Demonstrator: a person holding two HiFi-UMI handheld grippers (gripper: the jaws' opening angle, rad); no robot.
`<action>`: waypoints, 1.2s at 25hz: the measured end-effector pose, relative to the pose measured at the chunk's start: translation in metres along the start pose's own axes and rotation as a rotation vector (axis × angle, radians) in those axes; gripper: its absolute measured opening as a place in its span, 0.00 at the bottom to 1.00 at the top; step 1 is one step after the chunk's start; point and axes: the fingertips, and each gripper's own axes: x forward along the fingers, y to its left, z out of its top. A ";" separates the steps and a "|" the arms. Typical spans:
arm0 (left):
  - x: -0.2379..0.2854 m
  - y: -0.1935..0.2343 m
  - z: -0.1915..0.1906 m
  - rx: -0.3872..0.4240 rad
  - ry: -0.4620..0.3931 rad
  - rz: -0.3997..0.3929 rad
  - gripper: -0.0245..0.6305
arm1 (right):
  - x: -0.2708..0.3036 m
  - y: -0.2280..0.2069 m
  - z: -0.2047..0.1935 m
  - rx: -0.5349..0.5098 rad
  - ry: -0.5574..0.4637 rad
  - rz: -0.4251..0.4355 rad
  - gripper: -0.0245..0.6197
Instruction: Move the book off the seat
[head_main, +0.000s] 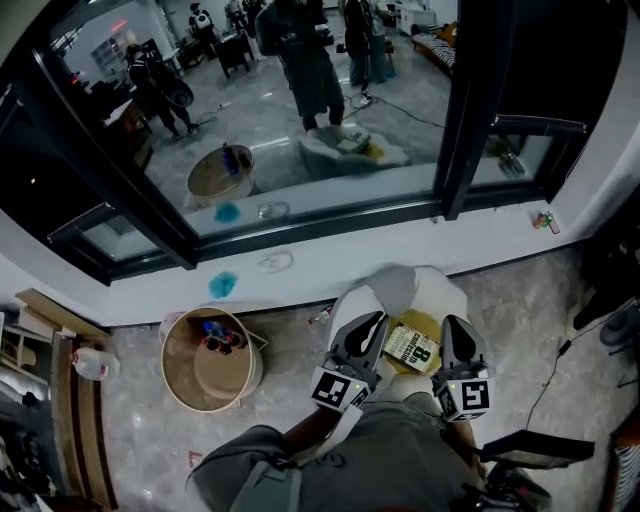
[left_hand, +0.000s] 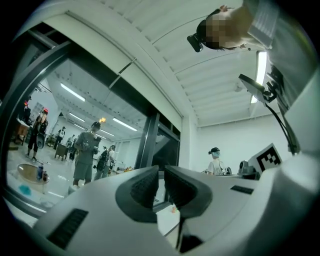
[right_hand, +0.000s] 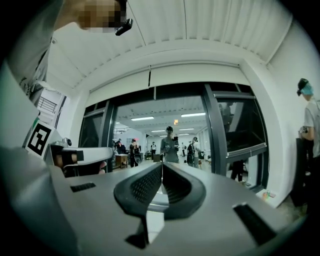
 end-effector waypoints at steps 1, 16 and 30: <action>0.001 0.003 0.004 -0.003 -0.014 0.011 0.11 | 0.004 0.001 0.005 -0.007 -0.011 0.009 0.06; 0.012 0.009 0.023 0.101 -0.072 0.262 0.27 | 0.010 -0.041 0.016 -0.004 -0.056 0.065 0.20; 0.006 0.010 0.014 0.124 -0.043 0.288 0.63 | 0.016 -0.051 0.031 -0.016 -0.090 0.075 0.55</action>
